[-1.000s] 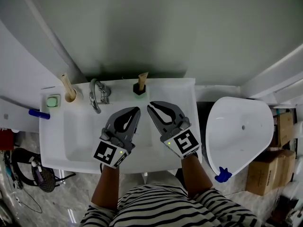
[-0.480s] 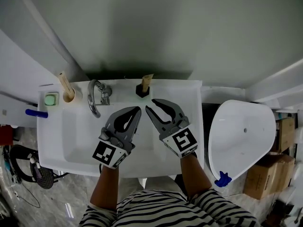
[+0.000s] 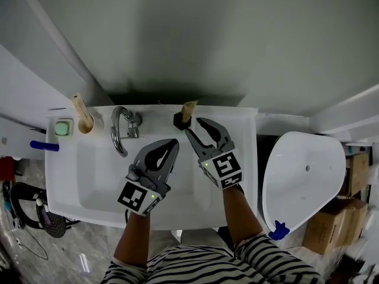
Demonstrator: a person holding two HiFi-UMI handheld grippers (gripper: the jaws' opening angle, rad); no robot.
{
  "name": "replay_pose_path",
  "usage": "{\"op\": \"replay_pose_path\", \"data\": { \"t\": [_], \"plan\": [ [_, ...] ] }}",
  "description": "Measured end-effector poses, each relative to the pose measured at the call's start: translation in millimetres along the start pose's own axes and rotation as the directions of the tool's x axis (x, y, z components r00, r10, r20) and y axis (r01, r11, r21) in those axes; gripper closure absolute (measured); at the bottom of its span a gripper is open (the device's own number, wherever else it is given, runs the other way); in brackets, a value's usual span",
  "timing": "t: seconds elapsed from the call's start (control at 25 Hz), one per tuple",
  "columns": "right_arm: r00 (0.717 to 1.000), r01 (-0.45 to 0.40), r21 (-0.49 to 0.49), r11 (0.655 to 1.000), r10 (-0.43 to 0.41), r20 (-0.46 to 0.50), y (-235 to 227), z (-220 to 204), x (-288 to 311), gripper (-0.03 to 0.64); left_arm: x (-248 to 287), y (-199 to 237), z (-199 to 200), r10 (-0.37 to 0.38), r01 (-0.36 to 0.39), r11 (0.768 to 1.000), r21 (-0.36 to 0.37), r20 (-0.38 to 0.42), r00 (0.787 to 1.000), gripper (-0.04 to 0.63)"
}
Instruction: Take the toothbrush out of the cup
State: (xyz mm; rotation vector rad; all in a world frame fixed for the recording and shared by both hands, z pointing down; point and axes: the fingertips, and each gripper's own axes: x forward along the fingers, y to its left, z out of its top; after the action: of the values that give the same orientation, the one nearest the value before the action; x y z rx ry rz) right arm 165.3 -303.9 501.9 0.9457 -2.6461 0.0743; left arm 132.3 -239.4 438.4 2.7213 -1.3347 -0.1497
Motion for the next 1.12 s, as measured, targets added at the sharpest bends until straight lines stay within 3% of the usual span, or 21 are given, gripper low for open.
{"op": "replay_pose_path", "data": {
  "t": [0.64,1.12],
  "plan": [
    [0.994,0.020,0.020,1.000,-0.017,-0.108,-20,-36,47,0.474,13,14,-3,0.005,-0.005,1.000,-0.014,0.014,1.000,0.589],
    [0.996,0.041,0.056,0.998,-0.037,-0.081,-24,-34,56,0.591,8,15,2,0.019,-0.018,1.000,-0.013,0.021,1.000,0.589]
  ]
}}
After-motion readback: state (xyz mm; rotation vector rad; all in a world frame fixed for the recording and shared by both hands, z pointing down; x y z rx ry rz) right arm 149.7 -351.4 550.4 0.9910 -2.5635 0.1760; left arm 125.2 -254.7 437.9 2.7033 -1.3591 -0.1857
